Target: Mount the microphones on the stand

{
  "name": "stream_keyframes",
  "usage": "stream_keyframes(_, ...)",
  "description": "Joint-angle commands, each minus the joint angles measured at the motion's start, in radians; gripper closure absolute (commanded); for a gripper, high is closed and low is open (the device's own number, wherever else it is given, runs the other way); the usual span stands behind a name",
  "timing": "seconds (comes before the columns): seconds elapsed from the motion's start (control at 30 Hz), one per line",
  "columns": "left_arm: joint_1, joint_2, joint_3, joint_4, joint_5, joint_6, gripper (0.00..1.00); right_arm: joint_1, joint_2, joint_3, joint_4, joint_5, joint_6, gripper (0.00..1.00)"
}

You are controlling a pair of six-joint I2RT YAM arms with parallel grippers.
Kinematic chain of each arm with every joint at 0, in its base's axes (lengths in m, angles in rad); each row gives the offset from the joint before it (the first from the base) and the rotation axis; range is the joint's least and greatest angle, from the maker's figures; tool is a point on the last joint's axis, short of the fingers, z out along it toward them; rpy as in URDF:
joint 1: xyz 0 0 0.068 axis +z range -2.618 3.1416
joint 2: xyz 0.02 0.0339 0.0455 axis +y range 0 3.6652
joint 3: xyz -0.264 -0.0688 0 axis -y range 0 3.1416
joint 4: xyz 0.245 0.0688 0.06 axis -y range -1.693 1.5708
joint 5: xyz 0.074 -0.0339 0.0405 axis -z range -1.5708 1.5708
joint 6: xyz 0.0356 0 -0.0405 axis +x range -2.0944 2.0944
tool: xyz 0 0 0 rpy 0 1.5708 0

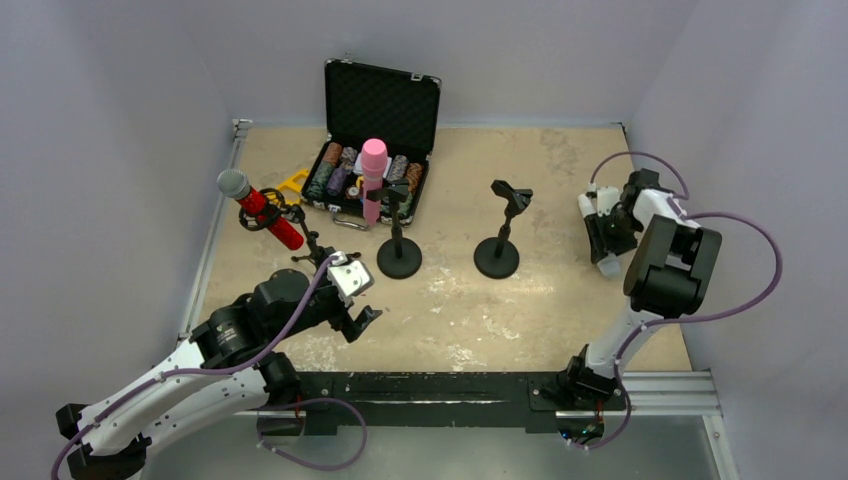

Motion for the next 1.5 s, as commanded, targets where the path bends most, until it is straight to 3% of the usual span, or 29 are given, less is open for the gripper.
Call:
stream_keyframes(0.0,0.004,0.005,0.002,0.032,0.015,0.012,0.01,0.003,-0.133,-0.083,0.014,-0.072,-0.078,0.86)
stream_keyframes(0.7,0.004,0.023,0.001,0.032,0.029,0.012,0.01,0.101,-0.668,-0.504,-0.161,-0.149,-0.427,0.89)
stream_keyframes(1.0,0.004,0.028,0.001,0.032,0.039,0.011,0.01,0.270,-0.849,-0.534,-0.251,-0.172,-0.530,0.90)
stream_keyframes(1.27,0.004,0.037,0.004,0.031,0.079,-0.006,0.01,0.458,-0.865,-0.504,-0.263,-0.201,-0.534,0.90)
stream_keyframes(1.47,0.004,0.033,0.023,0.044,0.139,-0.195,0.01,0.600,-0.867,-0.472,-0.236,-0.201,-0.530,0.91)
